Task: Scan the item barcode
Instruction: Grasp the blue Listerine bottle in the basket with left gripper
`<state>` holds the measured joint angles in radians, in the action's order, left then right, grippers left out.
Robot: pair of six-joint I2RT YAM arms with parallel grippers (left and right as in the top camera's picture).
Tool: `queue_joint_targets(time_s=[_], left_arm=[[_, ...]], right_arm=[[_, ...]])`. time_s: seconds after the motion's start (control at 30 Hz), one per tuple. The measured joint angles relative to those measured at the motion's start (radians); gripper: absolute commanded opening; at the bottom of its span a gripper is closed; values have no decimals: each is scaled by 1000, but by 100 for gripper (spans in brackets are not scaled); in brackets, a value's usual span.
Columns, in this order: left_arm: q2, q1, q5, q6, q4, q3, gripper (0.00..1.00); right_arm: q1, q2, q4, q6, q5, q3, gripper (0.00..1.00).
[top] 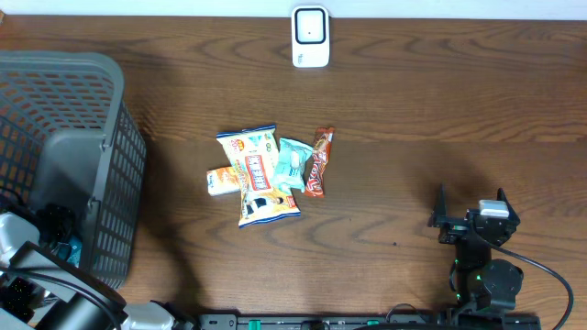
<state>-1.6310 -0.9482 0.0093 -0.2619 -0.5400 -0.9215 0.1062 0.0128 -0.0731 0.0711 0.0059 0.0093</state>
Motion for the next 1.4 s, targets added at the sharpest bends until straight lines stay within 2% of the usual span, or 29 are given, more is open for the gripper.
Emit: queue_joint_targets(time_s=[0.3,0.43,0.53,1.1,1.4], left_arm=[[0,0,14,-4,-13,0,98],[3,0,31,-1,-20,0,63],[10,13,47,-4,-27,0,52],[28,60,61,-19,-34,-4,49],[282,66,106,-61,-31,-18,49]], right_arm=[[0,0,0,0,0,0,99],[0,0,0,0,0,0,99],[0,0,0,0,0,0,99],[0,0,0,0,0,0,99],[0,0,0,0,0,0,99]])
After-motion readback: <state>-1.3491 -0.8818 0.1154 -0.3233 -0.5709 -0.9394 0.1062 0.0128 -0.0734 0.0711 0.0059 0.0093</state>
